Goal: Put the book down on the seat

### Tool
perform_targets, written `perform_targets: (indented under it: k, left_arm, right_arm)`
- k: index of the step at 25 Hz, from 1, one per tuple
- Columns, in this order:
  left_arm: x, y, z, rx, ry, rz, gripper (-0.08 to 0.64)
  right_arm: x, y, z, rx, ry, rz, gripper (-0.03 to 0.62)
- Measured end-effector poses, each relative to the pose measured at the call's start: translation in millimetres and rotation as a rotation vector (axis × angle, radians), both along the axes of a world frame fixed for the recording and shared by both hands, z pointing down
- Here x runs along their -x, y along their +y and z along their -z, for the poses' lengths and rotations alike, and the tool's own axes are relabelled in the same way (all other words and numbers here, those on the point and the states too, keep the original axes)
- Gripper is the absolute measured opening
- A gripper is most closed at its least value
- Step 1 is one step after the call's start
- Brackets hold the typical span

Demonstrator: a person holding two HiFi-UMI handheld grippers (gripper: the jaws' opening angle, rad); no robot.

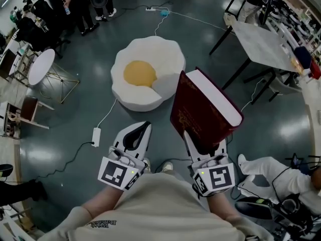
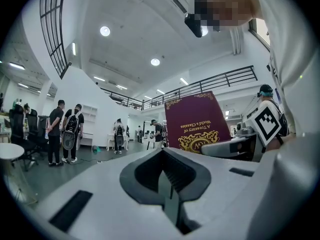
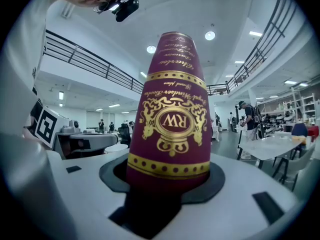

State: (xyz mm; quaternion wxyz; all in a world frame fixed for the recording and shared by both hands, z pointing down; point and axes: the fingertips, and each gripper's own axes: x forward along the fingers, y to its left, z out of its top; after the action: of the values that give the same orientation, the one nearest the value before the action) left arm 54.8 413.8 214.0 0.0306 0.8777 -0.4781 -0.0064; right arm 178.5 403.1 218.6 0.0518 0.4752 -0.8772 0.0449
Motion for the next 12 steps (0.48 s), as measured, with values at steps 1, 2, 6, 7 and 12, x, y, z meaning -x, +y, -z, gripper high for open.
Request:
perform_targets:
  k: [1, 2, 6, 7, 12]
  left_arm:
    - [-2.0, 1.6, 0.2, -0.001, -0.002, 0.0, 0.005]
    - [-4.1, 2.8, 0.1, -0.002, -0.004, 0.001, 0.005]
    - [-16.8, 6.2, -1.2, -0.007, -0.012, 0.002, 0.005]
    - [-20.5, 8.0, -1.8, -0.009, -0.013, 0.003, 0.005]
    - [-34.1, 11.6, -4.2, -0.01, -0.009, 0.013, 0.005]
  right_arm:
    - [-2.2, 1.9, 1.7, -0.008, -0.001, 0.001, 0.227]
    - [-4.3, 3.0, 2.6, -0.015, 0.001, 0.0, 0.227]
    - [-14.4, 5.2, 0.5, -0.019, 0.002, 0.008, 0.228]
    - [-17.0, 6.5, -0.1, -0.018, -0.001, 0.013, 0.227]
    - [-28.7, 9.4, -0.4, -0.029, 0.002, 0.029, 0.227]
